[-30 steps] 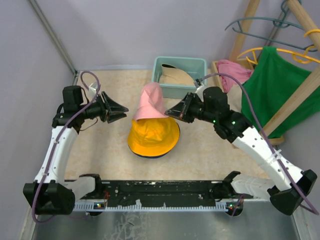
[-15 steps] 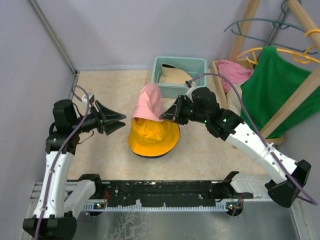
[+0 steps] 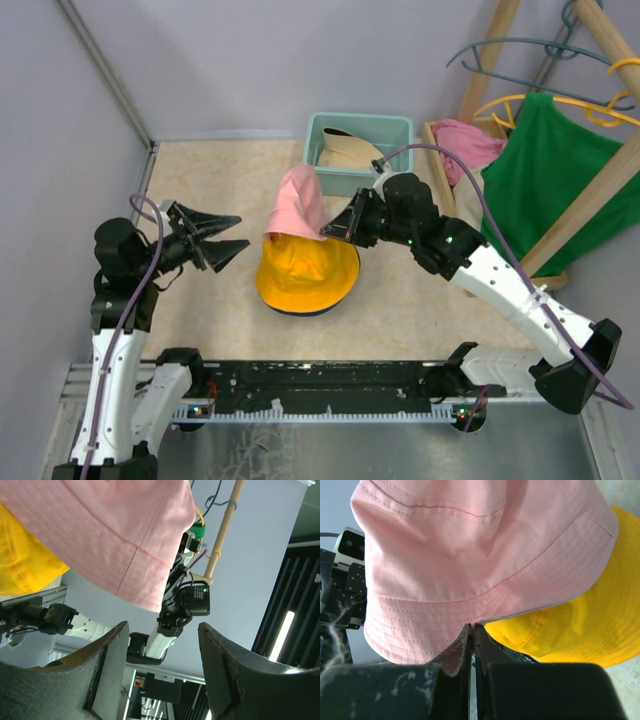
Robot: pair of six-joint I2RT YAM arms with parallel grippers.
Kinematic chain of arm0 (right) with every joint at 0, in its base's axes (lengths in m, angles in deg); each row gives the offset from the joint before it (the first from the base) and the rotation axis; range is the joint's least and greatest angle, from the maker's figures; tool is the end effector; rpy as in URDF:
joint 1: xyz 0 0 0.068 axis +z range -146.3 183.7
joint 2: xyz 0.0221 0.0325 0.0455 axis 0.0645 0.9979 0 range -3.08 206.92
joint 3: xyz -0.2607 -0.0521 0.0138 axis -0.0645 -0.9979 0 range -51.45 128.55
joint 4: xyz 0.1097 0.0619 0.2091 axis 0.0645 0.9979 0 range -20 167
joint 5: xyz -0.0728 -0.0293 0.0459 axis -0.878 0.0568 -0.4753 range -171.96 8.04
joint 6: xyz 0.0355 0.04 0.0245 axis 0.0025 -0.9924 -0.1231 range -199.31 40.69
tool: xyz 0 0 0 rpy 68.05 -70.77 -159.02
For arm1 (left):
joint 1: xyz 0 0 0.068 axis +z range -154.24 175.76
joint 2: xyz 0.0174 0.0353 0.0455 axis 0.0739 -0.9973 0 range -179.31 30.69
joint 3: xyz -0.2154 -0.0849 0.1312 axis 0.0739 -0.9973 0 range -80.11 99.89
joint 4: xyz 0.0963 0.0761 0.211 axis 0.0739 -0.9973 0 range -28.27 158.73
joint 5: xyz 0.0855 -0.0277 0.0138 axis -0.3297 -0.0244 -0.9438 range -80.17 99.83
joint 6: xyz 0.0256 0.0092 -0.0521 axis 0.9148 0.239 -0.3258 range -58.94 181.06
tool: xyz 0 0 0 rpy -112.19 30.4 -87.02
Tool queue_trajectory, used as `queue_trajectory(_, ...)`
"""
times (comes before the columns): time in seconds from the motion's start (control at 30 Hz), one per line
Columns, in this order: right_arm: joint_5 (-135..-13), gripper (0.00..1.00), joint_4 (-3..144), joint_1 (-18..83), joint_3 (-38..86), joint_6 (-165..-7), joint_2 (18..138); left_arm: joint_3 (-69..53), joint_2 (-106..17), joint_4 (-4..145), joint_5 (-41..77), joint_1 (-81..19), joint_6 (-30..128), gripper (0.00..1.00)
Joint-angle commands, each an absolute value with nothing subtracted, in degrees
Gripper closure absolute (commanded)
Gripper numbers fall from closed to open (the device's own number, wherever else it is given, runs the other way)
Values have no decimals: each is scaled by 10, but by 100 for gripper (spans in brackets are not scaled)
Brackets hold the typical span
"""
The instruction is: Stack the hats
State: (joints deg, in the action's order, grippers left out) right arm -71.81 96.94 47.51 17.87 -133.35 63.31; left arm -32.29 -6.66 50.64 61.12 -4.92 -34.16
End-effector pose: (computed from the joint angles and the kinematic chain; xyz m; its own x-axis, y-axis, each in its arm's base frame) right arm 0.1722 0.1756 0.3734 -0.8179 0.3194 -0.4785 -0.2308 0.5797 0.7815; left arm 0.1266 -0.0347 0.3563 -0.7655 -0.6137 0.1932 -0.2031 -0.0545 -0.9776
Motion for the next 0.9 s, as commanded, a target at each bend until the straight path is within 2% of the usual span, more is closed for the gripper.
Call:
queue_trajectory(0.0,-729,100,941,480,185,-1327,607,-285,-80,522,589,-48,-367,36)
queue_trajectory(0.3,-736,100,926,480,182,-1327,603,-233,-92,431,587,-48,-351,37)
queue_trajectory(0.5,-726,100,908,480,177,-1330,612,-193,-182,416,623,-53,-260,38)
queue_trajectory(0.7,-721,100,905,480,180,-1333,617,-152,-299,503,584,-88,-183,36)
queue_trajectory(0.87,-720,100,904,480,185,-1331,626,-144,-341,591,474,-163,-215,39)
